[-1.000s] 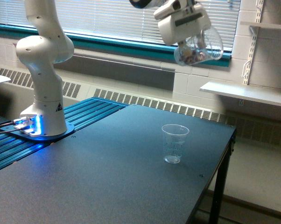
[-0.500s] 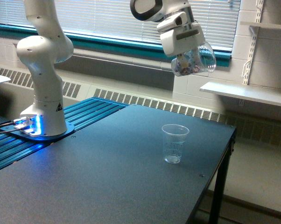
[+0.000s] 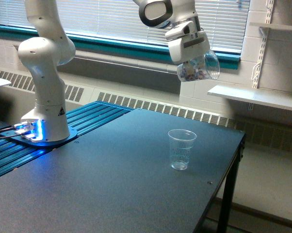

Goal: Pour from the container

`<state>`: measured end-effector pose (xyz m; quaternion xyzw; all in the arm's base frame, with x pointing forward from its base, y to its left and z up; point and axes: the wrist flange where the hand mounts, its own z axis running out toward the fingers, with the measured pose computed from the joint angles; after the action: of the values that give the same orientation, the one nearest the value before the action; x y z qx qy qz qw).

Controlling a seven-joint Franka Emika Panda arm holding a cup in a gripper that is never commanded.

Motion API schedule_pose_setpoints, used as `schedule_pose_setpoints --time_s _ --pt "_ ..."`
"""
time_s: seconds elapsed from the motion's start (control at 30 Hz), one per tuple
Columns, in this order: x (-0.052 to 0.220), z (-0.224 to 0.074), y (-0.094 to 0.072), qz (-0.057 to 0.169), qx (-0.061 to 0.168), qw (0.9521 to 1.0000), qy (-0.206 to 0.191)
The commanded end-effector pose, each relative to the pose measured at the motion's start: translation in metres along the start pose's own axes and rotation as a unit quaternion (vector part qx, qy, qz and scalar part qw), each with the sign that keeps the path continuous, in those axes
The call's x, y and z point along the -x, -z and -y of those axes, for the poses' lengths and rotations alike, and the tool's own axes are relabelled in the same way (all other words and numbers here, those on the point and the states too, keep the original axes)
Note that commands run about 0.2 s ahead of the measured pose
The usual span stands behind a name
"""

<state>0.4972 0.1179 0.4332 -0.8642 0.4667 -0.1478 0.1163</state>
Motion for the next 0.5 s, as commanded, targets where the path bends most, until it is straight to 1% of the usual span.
schedule_pose_setpoints --time_s 0.03,0.13,0.27,0.4,0.5 --pt "0.011 -0.006 -0.012 0.011 0.008 0.9984 -0.055" --pt "0.014 -0.013 -0.018 0.012 0.023 0.9977 -0.062" --pt "0.017 -0.028 -0.028 0.016 0.040 0.9955 -0.084" --pt "0.019 -0.043 -0.039 0.027 0.058 0.9911 -0.117" --pt "0.019 -0.052 -0.047 0.037 0.066 0.9861 -0.148"
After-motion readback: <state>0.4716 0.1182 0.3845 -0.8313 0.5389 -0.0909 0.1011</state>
